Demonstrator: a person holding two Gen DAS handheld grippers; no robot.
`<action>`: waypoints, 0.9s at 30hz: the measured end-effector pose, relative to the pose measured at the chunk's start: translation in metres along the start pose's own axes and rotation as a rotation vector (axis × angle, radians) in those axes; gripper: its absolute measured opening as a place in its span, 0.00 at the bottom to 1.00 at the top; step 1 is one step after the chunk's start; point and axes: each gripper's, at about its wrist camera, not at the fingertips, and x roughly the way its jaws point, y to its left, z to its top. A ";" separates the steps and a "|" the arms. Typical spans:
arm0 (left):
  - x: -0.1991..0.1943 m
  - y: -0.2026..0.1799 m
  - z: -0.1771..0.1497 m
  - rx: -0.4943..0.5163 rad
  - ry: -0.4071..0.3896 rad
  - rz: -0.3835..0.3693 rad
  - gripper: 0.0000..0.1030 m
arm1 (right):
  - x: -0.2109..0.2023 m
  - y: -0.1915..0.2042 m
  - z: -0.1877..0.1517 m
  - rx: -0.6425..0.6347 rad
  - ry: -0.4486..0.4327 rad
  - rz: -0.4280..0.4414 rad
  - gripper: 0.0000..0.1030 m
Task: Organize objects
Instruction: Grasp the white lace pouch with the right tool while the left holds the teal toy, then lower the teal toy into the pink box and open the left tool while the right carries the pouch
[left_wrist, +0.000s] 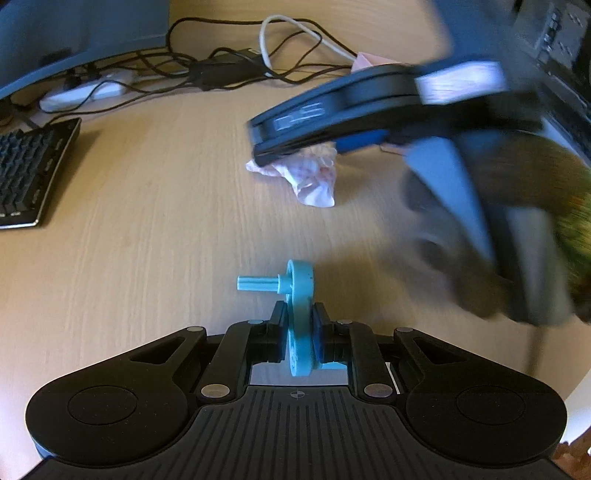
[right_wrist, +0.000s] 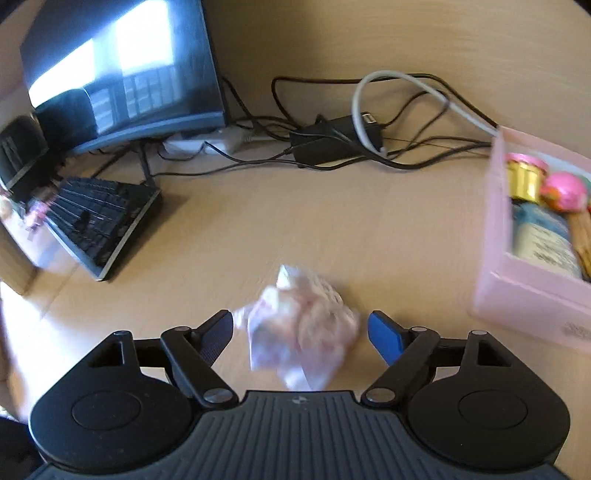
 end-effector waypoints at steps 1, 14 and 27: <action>-0.001 0.001 -0.001 0.008 0.001 -0.001 0.16 | 0.007 0.006 0.001 -0.022 -0.007 -0.028 0.64; 0.006 0.005 0.006 -0.001 0.000 -0.092 0.14 | -0.093 -0.023 -0.048 -0.007 -0.119 -0.118 0.19; -0.005 -0.063 0.083 0.123 -0.149 -0.286 0.13 | -0.201 -0.077 -0.128 0.170 -0.179 -0.350 0.19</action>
